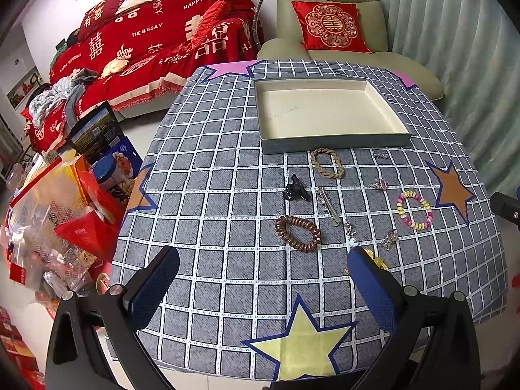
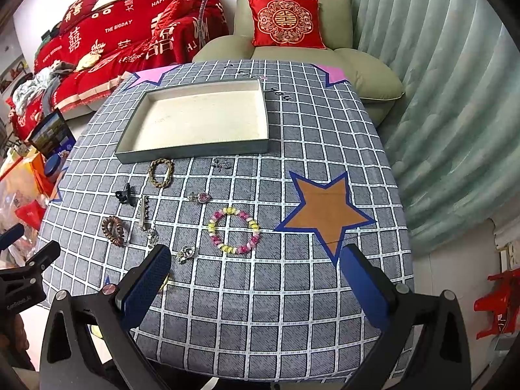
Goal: Organize jewelry
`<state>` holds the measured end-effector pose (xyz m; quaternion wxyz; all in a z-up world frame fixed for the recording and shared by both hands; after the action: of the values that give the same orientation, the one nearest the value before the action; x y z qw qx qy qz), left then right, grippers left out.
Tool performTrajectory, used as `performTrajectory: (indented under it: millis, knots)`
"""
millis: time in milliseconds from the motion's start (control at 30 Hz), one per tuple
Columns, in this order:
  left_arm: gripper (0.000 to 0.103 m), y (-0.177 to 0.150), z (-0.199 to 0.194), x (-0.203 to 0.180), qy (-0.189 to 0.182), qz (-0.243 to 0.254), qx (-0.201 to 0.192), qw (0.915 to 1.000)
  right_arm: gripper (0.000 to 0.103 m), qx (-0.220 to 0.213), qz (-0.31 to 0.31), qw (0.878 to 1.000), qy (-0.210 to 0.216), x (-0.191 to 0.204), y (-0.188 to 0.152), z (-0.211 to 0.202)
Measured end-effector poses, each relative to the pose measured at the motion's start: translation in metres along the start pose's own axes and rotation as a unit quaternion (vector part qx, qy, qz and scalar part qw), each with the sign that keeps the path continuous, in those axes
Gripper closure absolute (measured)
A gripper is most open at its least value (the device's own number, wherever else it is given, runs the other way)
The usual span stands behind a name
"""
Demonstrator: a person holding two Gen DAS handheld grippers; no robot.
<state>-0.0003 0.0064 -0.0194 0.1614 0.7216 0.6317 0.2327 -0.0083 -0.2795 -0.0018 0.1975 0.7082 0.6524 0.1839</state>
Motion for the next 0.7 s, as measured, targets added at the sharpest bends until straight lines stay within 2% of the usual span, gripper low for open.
performTrajectory:
  millis: [700]
  knots:
    - [0.000,-0.0027,-0.0012,0.0029,0.002,0.000,0.000,1.0000,0.000,0.004,-0.001,1.000,-0.002,0.0038,-0.0042,0.0019]
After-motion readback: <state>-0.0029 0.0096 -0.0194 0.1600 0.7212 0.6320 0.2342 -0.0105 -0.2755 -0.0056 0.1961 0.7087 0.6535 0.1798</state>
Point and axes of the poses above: each gripper's, at about its wrist camera, not at the fingertips, and z roughly the way its jaws point, x to its left, y to its top, the point moved 4 cm from there along z, roughly the way its jaws point, and after that the axes turned 5 degrees about y, right-handed, at the moved point
